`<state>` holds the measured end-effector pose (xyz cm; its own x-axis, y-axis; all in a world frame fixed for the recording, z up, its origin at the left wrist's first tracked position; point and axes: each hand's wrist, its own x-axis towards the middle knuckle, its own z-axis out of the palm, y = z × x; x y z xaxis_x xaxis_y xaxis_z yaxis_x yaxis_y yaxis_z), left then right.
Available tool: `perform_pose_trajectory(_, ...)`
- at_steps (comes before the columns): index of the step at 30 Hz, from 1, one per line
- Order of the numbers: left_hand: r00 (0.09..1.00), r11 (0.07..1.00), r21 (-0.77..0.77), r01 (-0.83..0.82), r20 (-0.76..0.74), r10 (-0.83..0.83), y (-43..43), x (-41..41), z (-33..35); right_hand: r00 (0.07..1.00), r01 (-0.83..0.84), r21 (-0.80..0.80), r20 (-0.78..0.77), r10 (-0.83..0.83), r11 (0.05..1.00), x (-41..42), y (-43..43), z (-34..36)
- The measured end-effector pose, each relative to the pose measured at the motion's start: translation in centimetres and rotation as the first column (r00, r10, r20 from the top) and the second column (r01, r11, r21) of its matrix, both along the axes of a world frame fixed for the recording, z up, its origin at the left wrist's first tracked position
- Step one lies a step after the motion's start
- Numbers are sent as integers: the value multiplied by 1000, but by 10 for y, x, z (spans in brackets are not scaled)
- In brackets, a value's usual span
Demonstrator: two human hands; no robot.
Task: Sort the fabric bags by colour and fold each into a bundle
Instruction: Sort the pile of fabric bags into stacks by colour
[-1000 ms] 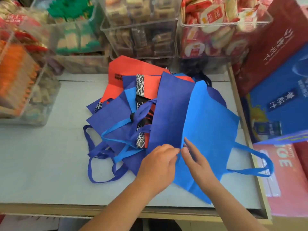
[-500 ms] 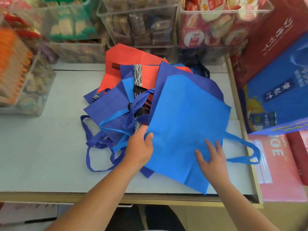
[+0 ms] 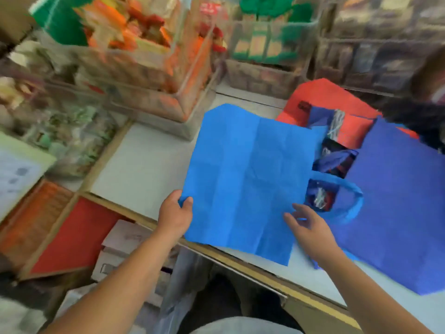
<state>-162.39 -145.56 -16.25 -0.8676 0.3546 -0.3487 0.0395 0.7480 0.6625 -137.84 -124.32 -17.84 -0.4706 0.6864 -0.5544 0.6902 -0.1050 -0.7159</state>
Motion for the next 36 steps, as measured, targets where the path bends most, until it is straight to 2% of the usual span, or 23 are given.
perform_pose_trajectory(4, 996, 985, -155, -71, -55, 64, -74, -85, -23, 956, -293, 134, 23, 292, 947, -94, -53, -10)
perform_pose_trajectory(7, 987, 938, -338, -70, -162, 16, -97, -136, -28, 844, -532, 227, 217, 490, 816, -147, -83, -39)
perform_pose_trajectory(10, 980, 882, -466, 71, -130, -147, -105, -136, -39, 678, -669, 78, 471, 564, 739, -171, -104, -55)
perform_pose_trajectory(11, 973, 867, -477, 142, -96, -212, -107, -127, -44, 645, -682, 32, 496, 581, 731, -176, -108, -57)
perform_pose_trajectory(13, 950, 847, -465, 259, -36, -310, -115, -109, -55, 612, -724, 54, 509, 605, 687, -185, -115, -61)
perform_pose_trajectory(15, 912, 824, -431, 369, -2, -409, -122, -99, -63, 616, -755, 84, 433, 658, 651, -200, -128, -60)
perform_pose_trajectory(17, 892, 804, -425, 416, 20, -451, -122, -96, -65, 645, -754, 59, 248, 723, 654, -221, -143, -64)
perform_pose_trajectory(19, 898, 782, -477, 401, 35, -440, -118, -101, -65, 715, -699, 39, 41, 698, 714, -245, -154, -64)
perform_pose_trajectory(22, 898, 736, -532, 419, 125, -421, -115, -115, -68, 819, -559, 164, -48, 572, 813, -265, -145, -41)
perform_pose_trajectory(24, 909, 753, -529, 392, 98, -405, -101, -115, -69, 841, -508, 246, -62, 537, 825, -255, -131, -21)
perform_pose_trajectory(25, 910, 789, -492, 368, 15, -414, -88, -109, -69, 847, -500, 270, -42, 529, 823, -242, -123, -13)
perform_pose_trajectory(27, 879, 860, -330, 388, -150, -454, -53, -88, -67, 863, -488, 288, 18, 505, 824, -206, -103, -3)
perform_pose_trajectory(28, 859, 862, -254, 440, -161, -486, -35, -76, -66, 880, -466, 278, 50, 472, 840, -185, -92, 0)
perform_pose_trajectory(30, 822, 803, -251, 541, -46, -568, -3, -54, -71, 915, -403, 244, 119, 385, 882, -150, -70, 3)
perform_pose_trajectory(32, 819, 748, -365, 554, 80, -568, 13, -40, -84, 920, -389, 216, 150, 363, 896, -131, -56, 6)
perform_pose_trajectory(34, 851, 746, -429, 510, 128, -509, 13, -33, -93, 897, -442, 254, 148, 417, 860, -133, -53, 5)
perform_pose_trajectory(36, 846, 723, -460, 515, 137, -516, 4, -31, -92, 853, -521, 290, 137, 504, 803, -145, -60, 3)
